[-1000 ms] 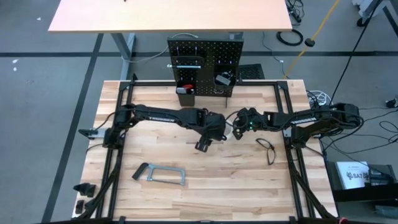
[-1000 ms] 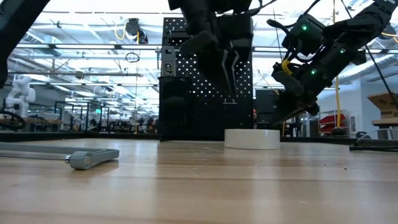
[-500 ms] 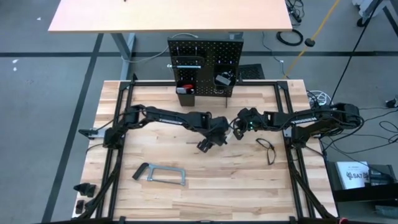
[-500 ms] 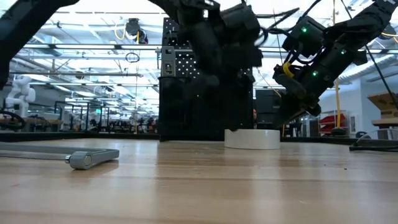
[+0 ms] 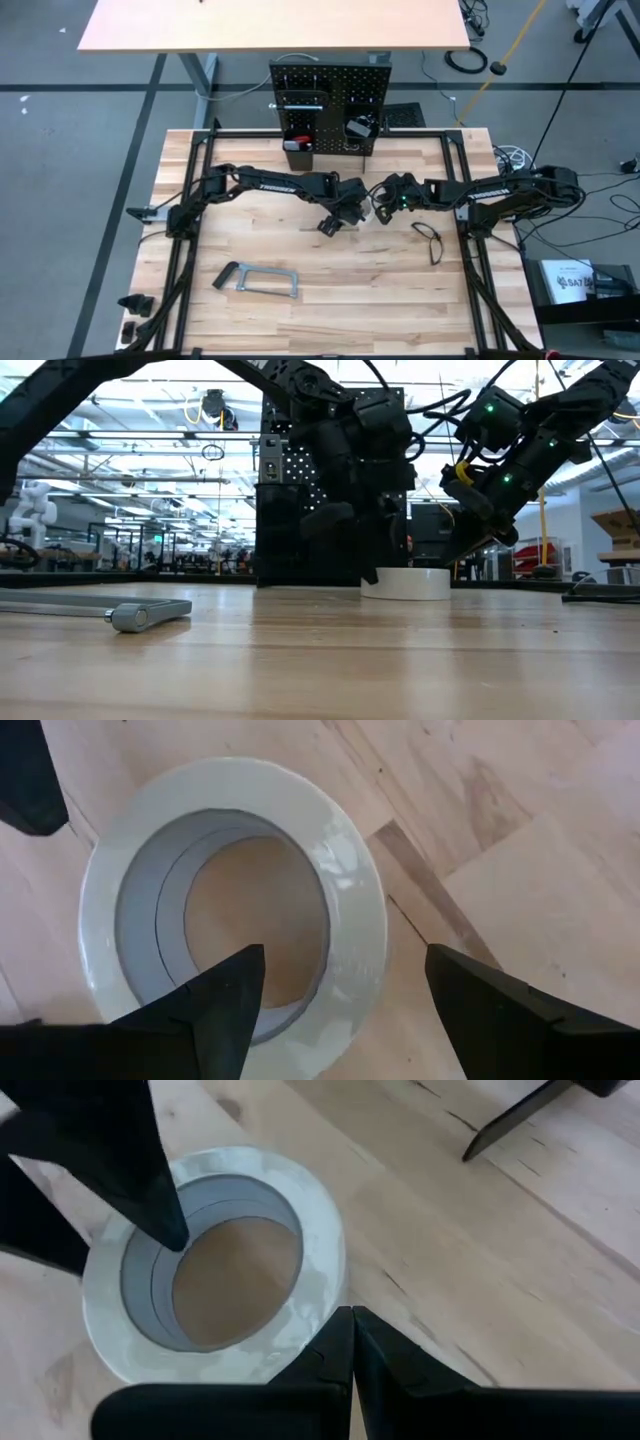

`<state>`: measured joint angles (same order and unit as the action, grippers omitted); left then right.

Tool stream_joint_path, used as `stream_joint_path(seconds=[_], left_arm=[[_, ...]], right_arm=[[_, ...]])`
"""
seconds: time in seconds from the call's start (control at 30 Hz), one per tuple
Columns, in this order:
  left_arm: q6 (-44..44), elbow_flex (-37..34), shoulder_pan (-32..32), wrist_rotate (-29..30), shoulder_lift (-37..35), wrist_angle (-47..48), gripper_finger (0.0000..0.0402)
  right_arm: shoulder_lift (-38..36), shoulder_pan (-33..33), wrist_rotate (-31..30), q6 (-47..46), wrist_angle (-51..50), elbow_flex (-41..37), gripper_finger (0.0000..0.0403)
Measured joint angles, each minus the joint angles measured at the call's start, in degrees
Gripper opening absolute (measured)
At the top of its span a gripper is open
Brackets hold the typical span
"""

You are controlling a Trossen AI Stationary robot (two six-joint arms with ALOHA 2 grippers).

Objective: Hang tools onto peg board
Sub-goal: Hang the white tape on the black peg board

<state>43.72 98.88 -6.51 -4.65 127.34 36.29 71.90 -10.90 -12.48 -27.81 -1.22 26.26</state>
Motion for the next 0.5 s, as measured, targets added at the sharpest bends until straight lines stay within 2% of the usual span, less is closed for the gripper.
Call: stream_joint_path(seconds=[0.2,0.3,0.4,0.5], left_arm=[[-0.34,0.03,-0.14,-1.24,2.08,-0.50,0.0280],[-0.77,0.03,-0.17,-1.24,2.08,-0.61,0.0267],[-1.01,0.03,-0.17,-0.67,2.08,-1.35,0.0229],[-0.98,0.03,-0.11,1.37,2.08,-1.37,0.0170]], right_arm=[[0.00,0.00,-0.01,-0.08,-0.04,0.00,0.0000],[0.00,0.00,-0.07,0.05,0.08,0.00,0.0000],[-0.77,-0.02,-1.10,0.77,-0.70,0.00,0.0000],[-3.77,-0.09,-2.36,1.25,-3.32,0.00,0.0007]])
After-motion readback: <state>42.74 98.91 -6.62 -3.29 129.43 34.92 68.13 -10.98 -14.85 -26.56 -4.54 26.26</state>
